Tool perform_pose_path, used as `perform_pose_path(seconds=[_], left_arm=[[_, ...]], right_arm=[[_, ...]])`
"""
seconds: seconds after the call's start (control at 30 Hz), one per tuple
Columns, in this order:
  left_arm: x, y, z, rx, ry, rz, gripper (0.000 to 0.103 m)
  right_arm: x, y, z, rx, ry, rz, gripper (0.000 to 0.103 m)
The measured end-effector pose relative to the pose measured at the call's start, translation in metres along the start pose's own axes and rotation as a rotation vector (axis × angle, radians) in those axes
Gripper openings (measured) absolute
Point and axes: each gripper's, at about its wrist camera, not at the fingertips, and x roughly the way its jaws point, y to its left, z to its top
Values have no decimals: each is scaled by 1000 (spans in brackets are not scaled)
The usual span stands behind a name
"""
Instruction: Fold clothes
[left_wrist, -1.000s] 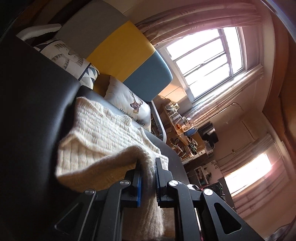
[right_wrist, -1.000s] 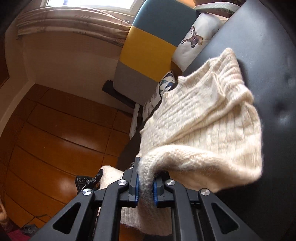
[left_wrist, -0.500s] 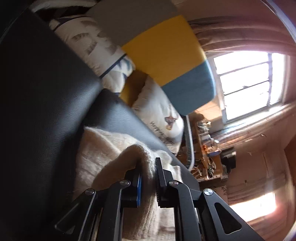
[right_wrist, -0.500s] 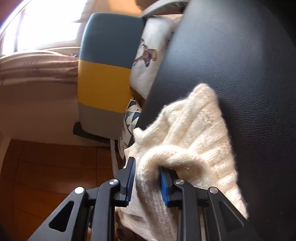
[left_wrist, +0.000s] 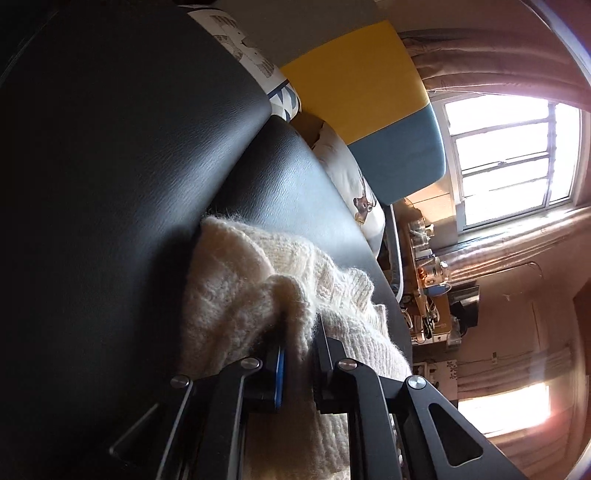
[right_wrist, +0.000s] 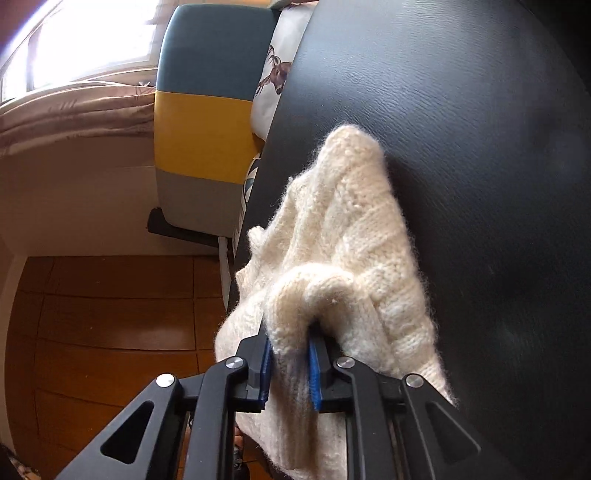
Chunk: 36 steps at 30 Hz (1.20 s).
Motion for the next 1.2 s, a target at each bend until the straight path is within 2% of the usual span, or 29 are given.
perform_pose_path(seconds=[0.03,0.2,0.37,0.43,0.5,0.6,0.63,0.73,0.8,0.9,1.03,1.1,1.2], left_arm=[[-9,1,-11,2,2,8,12],[-41,2,-42,0,26,30,14],[-56,-12,-43,-10,17,12,20],[-56,-21,-40,-3,10,-1,25],[-52,-25,-36,-8,10,-5,25],[-44,-25,-24,-57,2,-43,25],[-41,-23,-19,-81,-1,-53,25],[-32,-15,-7,-163,1,-75,25],[-30,-11,1,-213,12,-96,34],[-40,-8,9,-241,-6,-135,39],[-69,-11,19,-174,-76,-95,46],[-84,-15,17,-78,-105,-26,49],[-97,-21,-1,114,-96,100,49]], right_arm=[[-7,0,-11,-4,6,-10,17],[-36,21,-55,-77,6,-29,36],[-27,42,-83,-191,171,-82,41],[-20,47,-85,-214,199,-83,41],[-16,53,-80,-221,177,-52,44],[-18,59,-58,-172,48,55,44],[-18,58,-48,-149,1,58,44],[-15,54,-28,-105,-70,34,44],[-19,56,-24,-95,-104,39,44],[-28,65,-31,-122,-130,64,44],[-36,76,-39,-166,-148,31,44],[-33,86,-50,-231,-121,-37,44],[-23,93,-80,-365,-66,-172,44]])
